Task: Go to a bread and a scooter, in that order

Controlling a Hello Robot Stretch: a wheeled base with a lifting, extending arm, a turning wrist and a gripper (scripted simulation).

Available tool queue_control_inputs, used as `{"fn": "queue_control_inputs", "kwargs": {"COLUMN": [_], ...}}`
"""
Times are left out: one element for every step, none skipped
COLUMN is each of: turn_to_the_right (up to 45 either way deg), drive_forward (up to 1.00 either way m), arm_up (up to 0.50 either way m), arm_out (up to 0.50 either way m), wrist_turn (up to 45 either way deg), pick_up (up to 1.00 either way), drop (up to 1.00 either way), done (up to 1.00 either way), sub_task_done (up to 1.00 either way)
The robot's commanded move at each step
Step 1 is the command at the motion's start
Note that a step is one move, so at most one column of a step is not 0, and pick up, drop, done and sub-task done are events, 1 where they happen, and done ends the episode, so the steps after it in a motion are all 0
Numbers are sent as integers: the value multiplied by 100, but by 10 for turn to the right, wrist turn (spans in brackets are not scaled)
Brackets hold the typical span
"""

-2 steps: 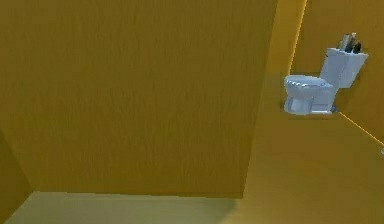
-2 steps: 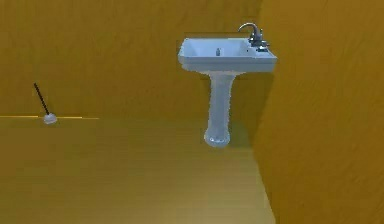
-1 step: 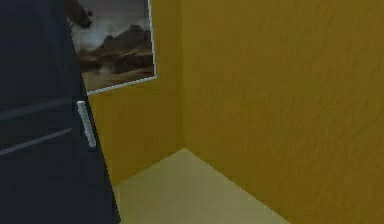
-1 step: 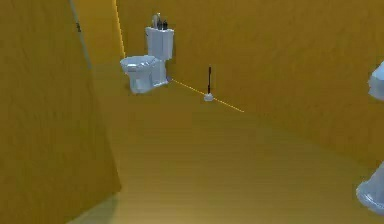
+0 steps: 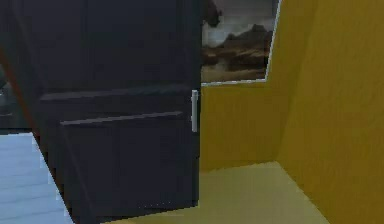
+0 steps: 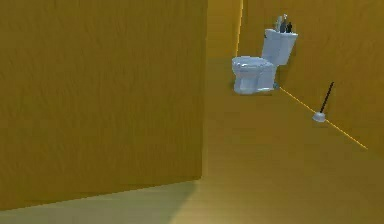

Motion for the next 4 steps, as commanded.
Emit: {"fn": "queue_control_inputs", "kwargs": {"turn_to_the_right": [0, -450, -360, 0], "drive_forward": [60, 0, 0, 45], "arm_up": [0, 0, 0, 0], "arm_out": [0, 0, 0, 0], "wrist_turn": [0, 0, 0, 0], "pick_up": [0, 0, 0, 0], "drop": [0, 0, 0, 0], "done": [0, 0, 0, 0], "sub_task_done": [0, 0, 0, 0]}}
